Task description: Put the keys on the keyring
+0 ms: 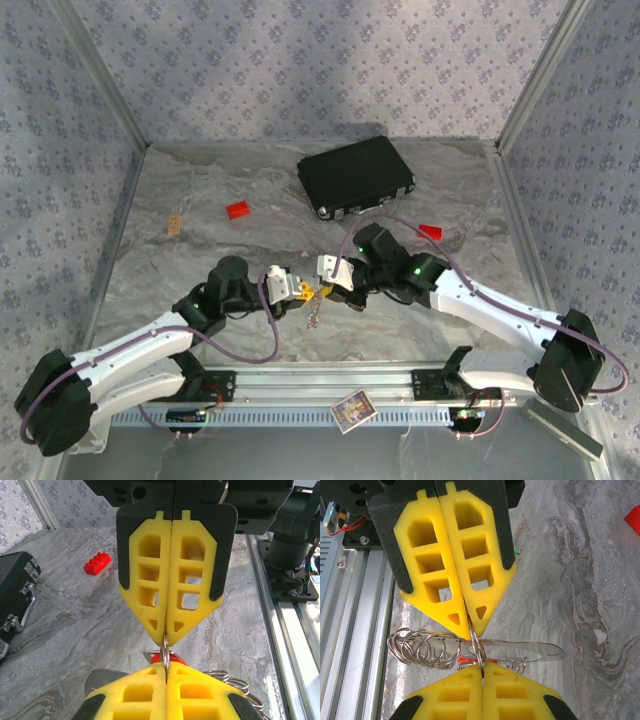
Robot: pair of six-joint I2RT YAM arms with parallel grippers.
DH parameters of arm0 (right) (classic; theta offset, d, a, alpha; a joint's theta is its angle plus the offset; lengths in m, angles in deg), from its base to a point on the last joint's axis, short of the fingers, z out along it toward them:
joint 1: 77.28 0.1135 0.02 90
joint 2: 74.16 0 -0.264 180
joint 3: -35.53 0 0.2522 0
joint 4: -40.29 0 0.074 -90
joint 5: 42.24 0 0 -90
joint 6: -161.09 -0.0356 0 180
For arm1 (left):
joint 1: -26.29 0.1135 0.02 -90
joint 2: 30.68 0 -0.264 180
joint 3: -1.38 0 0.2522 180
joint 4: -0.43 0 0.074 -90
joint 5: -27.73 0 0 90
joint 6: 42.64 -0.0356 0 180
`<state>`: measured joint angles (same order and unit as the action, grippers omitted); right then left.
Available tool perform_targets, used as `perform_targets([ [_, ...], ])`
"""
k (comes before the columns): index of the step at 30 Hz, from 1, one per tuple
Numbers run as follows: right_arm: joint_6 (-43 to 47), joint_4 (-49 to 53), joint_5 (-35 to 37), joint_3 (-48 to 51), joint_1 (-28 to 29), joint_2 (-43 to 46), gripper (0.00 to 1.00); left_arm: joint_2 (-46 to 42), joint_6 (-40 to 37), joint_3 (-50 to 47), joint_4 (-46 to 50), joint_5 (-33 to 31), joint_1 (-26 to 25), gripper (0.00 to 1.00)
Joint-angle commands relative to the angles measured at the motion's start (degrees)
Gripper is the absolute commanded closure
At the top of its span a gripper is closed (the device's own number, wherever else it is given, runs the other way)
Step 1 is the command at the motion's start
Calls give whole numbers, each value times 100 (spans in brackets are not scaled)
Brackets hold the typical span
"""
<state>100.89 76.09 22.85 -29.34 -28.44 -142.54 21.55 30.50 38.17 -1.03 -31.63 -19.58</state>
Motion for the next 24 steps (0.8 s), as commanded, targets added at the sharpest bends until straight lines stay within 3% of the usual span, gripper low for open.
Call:
perform_targets([
  [1, -74, 76, 214, 27, -82, -117, 100, -107, -3, -85, -419, 264, -14, 100],
  [11, -455, -193, -6, 119, 47, -386, 100, -139, 43, -230, -708, 166, -16, 100],
  [15, -544, -410, 13, 253, 27, -74, 81, -143, 17, -237, -685, 124, -16, 100],
  [17, -617, -540, -120, 361, -22, 75, 77, -119, 32, -237, -699, 118, -15, 100],
  [24, -969, -1134, -282, 709, -30, 261, 74, -91, 171, -302, -937, 146, -35, 100],
])
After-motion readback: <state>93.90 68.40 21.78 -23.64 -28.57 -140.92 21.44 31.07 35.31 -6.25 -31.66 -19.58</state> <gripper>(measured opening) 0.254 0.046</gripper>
